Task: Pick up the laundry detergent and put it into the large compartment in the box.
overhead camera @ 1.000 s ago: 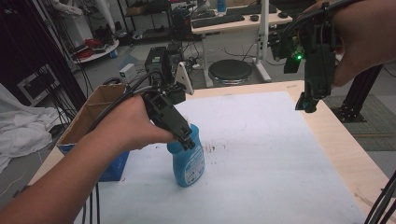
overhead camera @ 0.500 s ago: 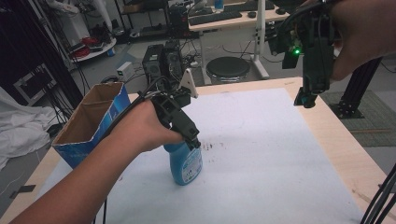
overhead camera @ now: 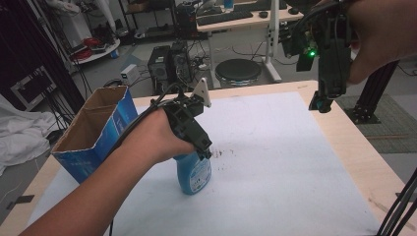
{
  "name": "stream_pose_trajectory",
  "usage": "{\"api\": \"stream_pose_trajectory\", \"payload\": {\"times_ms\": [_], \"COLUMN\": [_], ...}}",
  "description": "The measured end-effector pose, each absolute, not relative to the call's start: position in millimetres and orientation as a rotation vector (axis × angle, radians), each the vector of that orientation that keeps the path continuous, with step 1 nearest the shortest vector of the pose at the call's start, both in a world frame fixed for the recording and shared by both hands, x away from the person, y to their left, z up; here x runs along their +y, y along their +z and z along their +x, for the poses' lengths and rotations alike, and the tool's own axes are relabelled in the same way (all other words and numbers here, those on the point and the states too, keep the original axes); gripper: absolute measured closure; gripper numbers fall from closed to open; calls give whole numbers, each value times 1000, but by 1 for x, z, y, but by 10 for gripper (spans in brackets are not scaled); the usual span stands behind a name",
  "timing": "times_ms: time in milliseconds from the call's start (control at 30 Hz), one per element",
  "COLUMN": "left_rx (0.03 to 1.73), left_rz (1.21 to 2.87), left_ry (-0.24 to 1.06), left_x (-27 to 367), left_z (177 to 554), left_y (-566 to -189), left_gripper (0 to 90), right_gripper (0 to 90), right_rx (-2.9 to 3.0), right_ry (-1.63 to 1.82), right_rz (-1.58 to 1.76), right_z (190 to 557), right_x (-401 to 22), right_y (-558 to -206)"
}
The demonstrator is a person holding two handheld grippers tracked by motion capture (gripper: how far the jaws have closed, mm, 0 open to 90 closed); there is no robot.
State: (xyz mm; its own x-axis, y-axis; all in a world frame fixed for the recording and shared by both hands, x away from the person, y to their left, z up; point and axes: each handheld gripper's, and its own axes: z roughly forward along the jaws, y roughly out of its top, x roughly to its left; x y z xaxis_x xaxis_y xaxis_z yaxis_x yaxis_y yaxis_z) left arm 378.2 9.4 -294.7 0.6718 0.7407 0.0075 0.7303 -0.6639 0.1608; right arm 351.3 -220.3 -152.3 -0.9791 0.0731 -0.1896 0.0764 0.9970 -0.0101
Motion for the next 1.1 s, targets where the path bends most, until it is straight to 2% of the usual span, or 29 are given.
{"api": "stream_pose_trajectory", "payload": {"times_ms": [700,800,1100], "left_rx": [1187,1176,1163], "left_rz": [2791,2771,2797], "left_ry": [149,134,149], "left_x": [6,6,4], "left_z": [378,377,378], "left_y": [-297,-296,-296], "left_gripper": [19,110,111], "right_gripper": [24,24,24], "right_rx": [2952,2950,2955], "right_ry": [-28,-30,-36], "right_rz": [97,112,105], "right_z": [352,352,352], "right_x": [-218,-219,-216], "right_y": [-154,-154,-156]}}
